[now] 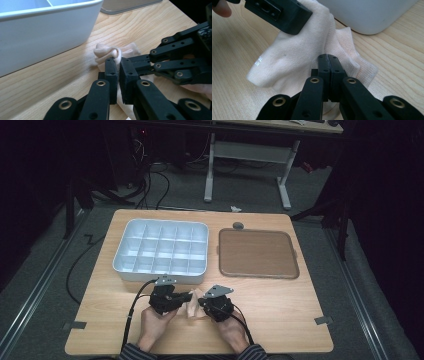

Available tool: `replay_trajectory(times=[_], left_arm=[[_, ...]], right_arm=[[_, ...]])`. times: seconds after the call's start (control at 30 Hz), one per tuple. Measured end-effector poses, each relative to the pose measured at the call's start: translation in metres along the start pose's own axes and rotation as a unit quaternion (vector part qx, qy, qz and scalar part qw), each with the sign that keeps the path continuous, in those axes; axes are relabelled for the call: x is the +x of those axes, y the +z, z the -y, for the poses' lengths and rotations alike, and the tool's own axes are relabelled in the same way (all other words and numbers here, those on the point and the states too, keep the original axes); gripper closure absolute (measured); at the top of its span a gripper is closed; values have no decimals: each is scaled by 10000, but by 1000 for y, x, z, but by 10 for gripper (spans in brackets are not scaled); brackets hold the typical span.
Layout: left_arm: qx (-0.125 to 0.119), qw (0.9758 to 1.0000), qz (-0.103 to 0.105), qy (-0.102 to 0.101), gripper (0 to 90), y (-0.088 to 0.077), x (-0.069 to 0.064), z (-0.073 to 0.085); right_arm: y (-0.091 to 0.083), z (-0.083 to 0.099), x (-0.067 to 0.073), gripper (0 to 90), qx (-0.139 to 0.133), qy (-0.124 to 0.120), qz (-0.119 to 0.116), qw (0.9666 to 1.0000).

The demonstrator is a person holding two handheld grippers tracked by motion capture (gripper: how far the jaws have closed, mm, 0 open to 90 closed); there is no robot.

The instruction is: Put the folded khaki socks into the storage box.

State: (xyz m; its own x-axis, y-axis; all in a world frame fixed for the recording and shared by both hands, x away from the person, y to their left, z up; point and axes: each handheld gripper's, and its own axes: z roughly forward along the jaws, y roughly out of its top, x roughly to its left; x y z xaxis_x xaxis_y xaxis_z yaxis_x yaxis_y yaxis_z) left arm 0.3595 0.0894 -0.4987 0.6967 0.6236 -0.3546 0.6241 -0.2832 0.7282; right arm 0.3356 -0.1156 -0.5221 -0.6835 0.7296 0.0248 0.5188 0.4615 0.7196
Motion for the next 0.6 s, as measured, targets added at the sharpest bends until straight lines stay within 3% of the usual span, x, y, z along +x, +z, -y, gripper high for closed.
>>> replay_trajectory(times=[0.2,0.43,0.6], left_arm=[[-23,9999,166,-19,860,3,2,-2],[25,9996,192,187,862,7,-3,-9],[-47,9995,307,83,862,11,1,-7]], right_arm=[[2,-2,3,900,80,-176,-37,9998],[6,-4,3,900,48,-221,-165,9996],[7,-3,5,900,28,-279,-206,9994]])
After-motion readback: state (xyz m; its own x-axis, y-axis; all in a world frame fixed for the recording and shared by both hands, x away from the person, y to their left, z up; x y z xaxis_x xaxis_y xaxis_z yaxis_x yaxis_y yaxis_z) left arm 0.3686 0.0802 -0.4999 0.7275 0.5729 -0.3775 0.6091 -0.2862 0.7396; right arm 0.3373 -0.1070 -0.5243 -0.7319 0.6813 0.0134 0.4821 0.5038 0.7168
